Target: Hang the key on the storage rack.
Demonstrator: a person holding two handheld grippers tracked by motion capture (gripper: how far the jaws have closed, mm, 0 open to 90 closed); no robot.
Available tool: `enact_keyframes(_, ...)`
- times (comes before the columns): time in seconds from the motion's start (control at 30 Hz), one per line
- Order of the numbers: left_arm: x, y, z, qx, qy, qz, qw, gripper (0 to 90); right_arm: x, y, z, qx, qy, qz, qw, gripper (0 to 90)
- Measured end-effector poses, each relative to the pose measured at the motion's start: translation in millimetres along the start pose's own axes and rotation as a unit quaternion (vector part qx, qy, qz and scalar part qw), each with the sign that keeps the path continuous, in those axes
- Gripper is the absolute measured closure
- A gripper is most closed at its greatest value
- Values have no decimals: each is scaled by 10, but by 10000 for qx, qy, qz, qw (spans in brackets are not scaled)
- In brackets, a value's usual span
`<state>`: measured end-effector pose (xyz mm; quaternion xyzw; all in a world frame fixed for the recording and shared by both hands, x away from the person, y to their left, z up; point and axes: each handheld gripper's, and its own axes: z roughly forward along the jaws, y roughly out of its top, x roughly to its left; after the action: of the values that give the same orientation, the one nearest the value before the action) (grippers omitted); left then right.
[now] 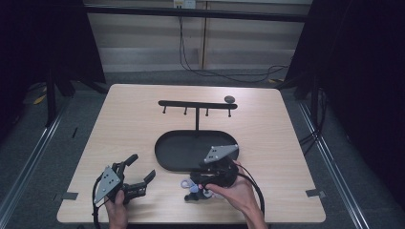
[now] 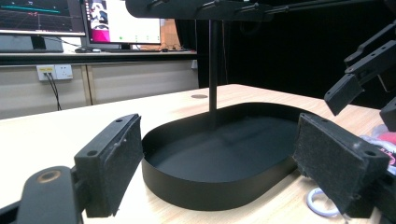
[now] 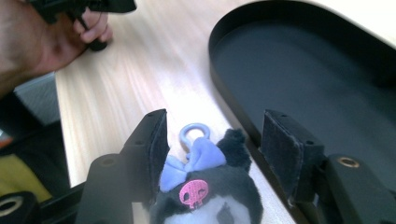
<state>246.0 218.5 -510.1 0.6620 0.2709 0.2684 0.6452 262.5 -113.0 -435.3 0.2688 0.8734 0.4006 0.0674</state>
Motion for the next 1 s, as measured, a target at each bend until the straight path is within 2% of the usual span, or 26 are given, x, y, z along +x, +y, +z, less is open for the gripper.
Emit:
enact_keyframes(0.13,0,0,0,0,1,-2,10000,154,-13,122,62,310,309,-119,9990,424)
enact_keyframes(0.2,0,0,0,-2,1,-1,10000,154,-14,150,76,336,279,-151,9989,428)
enact_keyframes(0.27,0,0,0,-1,0,-2,10000,154,-21,218,126,508,338,-194,9979,447)
enact_keyframes(0.33,0,0,0,0,1,-1,10000,154,-19,277,177,690,282,-210,9970,440)
enact_keyframes(0.4,0,0,0,2,0,1,10000,154,-21,318,219,736,268,-259,9966,435)
enact_keyframes(0.43,0,0,0,-1,1,-1,10000,154,-27,346,245,853,324,-241,9955,452)
enact_keyframes(0.47,-2,0,0,-2,16,-12,10000,154,-35,358,263,898,383,-264,9949,509)
enact_keyframes(0.57,-5,-1,-1,-1,18,-35,10000,154,-77,400,342,1269,581,-234,9899,553)
enact_keyframes(0.6,-5,-1,-1,0,18,-34,10000,154,-73,413,377,1410,677,-203,9875,615)
enact_keyframes(0.77,-5,-1,-1,1,17,-33,10000,154,-62,427,449,1604,807,-176,9836,683)
enact_keyframes(0.87,-5,-1,-1,0,18,-35,10000,154,-75,441,517,1886,935,-177,9774,725)
enact_keyframes(0.9,-5,-1,-1,0,17,-33,10000,154,-76,457,562,2163,1018,-209,9708,772)
enact_keyframes(0.93,-5,-1,-1,0,17,-34,10000,154,-76,457,562,2163,1018,-209,9708,772)
enact_keyframes(0.97,-5,-1,-1,0,18,-34,10000,154,-70,471,573,2215,1046,-271,9692,818)
enact_keyframes(1.0,-5,-1,-1,0,17,-36,10000,154,-75,477,583,2304,1061,-249,9670,819)
